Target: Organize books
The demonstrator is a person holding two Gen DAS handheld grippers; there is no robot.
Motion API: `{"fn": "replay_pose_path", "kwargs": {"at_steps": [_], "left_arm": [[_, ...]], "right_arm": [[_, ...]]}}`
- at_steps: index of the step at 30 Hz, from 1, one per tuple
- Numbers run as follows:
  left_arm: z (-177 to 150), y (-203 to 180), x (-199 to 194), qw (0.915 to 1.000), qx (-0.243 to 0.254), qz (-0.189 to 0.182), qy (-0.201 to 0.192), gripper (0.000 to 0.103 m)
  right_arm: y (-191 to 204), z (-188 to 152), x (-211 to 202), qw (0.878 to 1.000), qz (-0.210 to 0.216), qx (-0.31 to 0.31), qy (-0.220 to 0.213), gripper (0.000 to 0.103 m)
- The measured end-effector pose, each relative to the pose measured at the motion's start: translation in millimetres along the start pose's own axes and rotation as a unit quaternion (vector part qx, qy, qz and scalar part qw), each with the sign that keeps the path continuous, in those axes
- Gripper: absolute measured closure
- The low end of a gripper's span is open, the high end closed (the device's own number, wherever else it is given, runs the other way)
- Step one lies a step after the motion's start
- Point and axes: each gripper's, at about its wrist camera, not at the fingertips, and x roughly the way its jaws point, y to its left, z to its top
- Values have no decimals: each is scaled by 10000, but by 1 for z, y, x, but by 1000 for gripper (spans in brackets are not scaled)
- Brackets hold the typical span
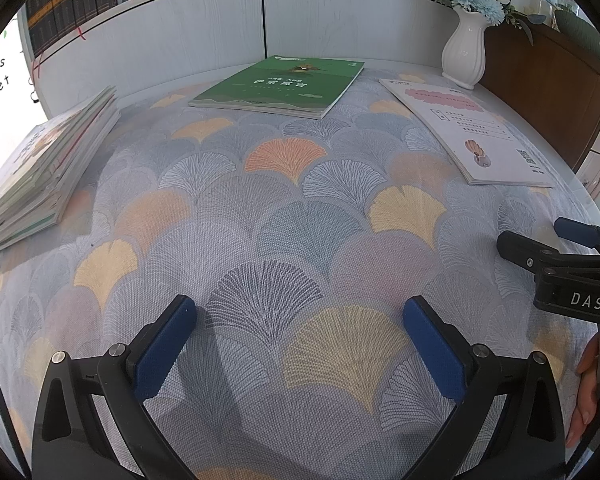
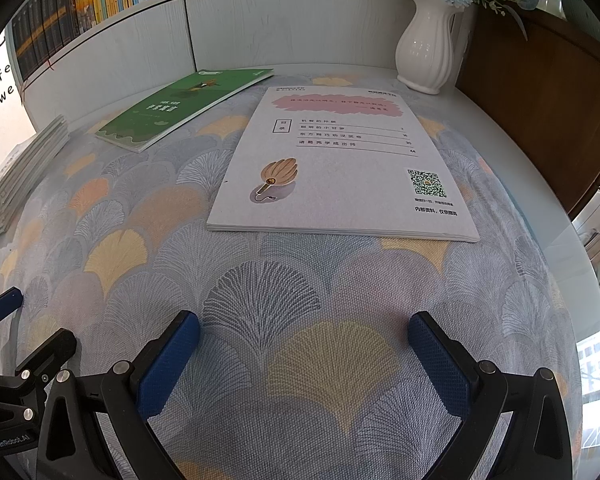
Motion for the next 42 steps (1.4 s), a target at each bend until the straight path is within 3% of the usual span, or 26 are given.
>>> {"fn": "replay_pose_path", "kwargs": {"at_steps": [24,29,33,35,38,42], "left_arm": [[2,0,1,10000,-17,14,40,0],[8,0,4,9996,30,-49,292,0],[14,0,6,9973,220,-185,676,0],[23,6,2,9972,116,30,739,1],[53,23,-11,9988,-35,381,320,1],[109,47,-14,9977,-88,670,-109,1]], "right_arm": [[0,0,0,10000,-8,-6,10,0],[0,0,-1,10000,-33,7,64,0],[0,-6,-9,9986,-203,340,358,0],[3,-11,-18,9976,-183,471,468,0],[6,-8,-34,9969,197,655,394,0],[12,38,-42,9954,577,759,108,0]]}}
